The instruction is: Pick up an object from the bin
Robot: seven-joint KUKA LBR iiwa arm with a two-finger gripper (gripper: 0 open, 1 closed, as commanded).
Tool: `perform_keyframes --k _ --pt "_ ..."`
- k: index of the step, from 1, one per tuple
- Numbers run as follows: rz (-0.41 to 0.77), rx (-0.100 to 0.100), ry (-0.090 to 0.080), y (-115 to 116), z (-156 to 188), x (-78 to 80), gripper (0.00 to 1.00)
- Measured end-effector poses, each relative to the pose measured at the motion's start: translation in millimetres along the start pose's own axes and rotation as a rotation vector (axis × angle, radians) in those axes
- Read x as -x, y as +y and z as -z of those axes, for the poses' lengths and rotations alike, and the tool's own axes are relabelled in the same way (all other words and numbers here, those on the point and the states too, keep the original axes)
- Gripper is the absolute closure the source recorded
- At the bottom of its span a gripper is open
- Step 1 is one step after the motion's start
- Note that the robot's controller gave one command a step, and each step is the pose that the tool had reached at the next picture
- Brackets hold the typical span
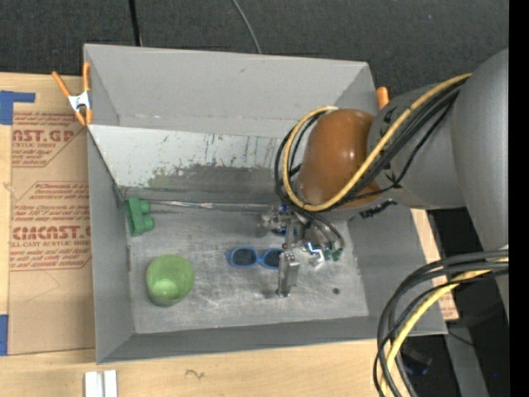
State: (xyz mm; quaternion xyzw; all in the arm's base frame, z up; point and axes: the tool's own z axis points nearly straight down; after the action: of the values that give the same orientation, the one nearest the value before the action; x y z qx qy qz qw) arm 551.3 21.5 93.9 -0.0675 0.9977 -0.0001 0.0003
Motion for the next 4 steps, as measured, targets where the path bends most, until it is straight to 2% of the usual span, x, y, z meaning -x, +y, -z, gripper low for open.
perform_keyframes --k 1,2,3,4 --pt "0.001 0.0 0.0 1 0 0.1 1.0" --pt "0.137 -0.001 -0.012 8 199 6.9 1.0" --pt "0.202 0.002 0.006 16 121 -14.5 1.0" --pt "0.201 0.001 -0.002 16 125 -12.5 0.0"
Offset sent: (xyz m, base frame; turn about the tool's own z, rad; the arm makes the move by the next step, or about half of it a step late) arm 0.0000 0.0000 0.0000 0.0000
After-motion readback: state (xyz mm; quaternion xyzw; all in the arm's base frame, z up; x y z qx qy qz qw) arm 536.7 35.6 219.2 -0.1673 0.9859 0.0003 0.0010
